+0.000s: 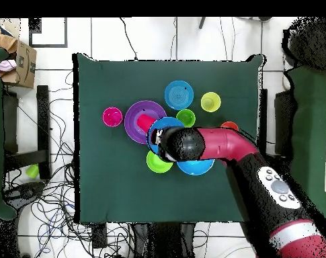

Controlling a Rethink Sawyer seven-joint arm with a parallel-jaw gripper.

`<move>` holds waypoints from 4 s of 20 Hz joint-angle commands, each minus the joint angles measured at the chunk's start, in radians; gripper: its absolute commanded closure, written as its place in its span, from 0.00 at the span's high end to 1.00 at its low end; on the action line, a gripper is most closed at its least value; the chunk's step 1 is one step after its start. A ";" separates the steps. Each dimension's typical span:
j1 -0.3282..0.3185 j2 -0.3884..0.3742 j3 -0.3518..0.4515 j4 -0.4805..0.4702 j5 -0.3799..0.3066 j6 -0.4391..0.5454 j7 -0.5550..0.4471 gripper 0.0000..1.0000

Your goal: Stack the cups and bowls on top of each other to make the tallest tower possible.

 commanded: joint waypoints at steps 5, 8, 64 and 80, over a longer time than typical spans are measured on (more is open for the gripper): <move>0.203 0.034 -0.147 0.019 -0.065 -0.091 0.149 1.00; 0.247 0.068 -0.185 -0.014 -0.075 -0.128 0.148 1.00; 0.380 -0.014 -0.267 -0.003 0.272 -0.056 0.067 1.00; 0.478 0.002 -0.333 -0.121 0.347 0.029 0.124 1.00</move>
